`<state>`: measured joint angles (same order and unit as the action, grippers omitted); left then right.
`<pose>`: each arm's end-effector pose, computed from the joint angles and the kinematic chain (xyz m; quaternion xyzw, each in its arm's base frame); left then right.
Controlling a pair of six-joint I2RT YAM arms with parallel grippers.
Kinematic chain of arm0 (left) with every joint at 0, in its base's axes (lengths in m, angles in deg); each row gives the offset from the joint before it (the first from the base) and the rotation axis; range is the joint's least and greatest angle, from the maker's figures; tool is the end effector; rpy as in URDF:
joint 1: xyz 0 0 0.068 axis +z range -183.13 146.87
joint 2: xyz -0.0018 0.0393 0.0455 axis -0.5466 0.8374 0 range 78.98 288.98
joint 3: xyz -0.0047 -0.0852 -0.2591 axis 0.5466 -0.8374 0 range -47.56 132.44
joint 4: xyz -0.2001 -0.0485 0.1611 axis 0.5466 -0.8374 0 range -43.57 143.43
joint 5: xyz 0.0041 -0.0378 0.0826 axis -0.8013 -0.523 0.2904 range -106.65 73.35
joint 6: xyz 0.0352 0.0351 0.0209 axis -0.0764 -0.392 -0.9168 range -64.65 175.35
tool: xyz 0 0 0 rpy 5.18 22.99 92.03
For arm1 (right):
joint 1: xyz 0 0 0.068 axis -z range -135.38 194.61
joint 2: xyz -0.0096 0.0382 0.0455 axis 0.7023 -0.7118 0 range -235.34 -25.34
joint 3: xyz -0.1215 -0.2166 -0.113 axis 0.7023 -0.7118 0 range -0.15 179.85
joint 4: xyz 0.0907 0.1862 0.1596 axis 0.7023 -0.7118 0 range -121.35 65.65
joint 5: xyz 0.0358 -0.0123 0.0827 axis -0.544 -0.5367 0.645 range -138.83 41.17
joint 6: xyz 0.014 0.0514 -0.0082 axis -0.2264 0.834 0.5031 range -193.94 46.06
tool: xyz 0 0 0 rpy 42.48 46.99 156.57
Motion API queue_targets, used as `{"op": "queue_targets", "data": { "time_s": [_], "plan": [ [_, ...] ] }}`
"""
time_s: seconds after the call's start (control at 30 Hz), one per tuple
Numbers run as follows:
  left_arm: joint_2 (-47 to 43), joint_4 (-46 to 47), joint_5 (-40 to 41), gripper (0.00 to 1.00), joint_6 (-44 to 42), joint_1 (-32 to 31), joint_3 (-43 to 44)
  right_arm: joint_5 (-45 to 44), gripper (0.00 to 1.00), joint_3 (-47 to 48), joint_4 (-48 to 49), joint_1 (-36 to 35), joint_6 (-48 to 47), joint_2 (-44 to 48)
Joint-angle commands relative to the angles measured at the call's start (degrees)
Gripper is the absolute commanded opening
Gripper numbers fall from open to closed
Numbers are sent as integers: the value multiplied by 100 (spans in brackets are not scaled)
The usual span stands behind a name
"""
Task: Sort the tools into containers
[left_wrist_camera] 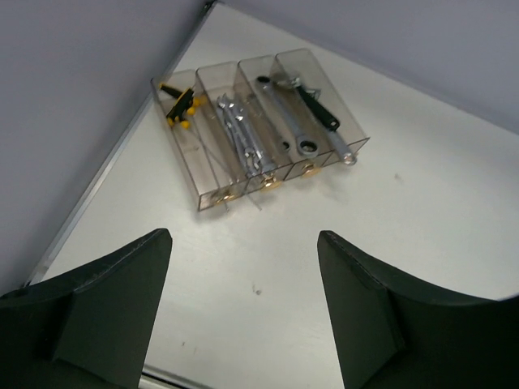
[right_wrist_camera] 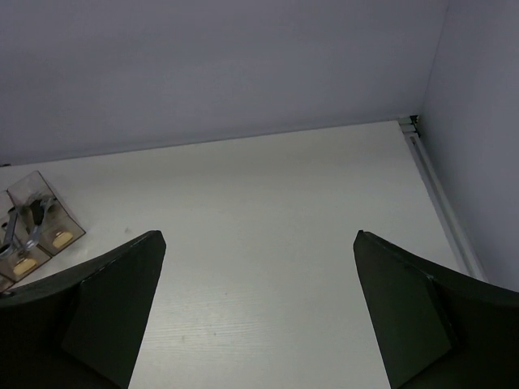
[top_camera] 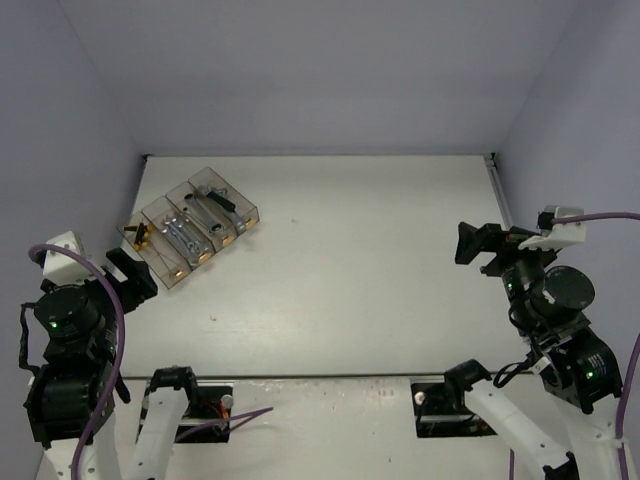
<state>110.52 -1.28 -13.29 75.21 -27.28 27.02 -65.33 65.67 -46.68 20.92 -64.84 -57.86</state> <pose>0.0400 0.0061 0.4405 -0.1904 0.7514 -0.0544 0.6294 0.0731 0.0210 0.4606 0.0298 0.6387 0.1278 0.7582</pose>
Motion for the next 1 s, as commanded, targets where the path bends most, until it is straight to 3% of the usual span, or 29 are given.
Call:
{"op": "queue_targets", "data": {
  "time_s": [0.0, 0.43, 0.97],
  "plan": [
    [-339, 10, 516, 71, 13, -76, -412, -134, 100, -256, 35, -150, -366, 220],
    [-867, -664, 689, 75, 73, -76, -491, -234, 100, -780, -42, -240, -111, 988],
    [-929, -671, 595, 81, 88, -84, -568, -241, 100, -835, -113, -240, 93, 985]
  ]
}}
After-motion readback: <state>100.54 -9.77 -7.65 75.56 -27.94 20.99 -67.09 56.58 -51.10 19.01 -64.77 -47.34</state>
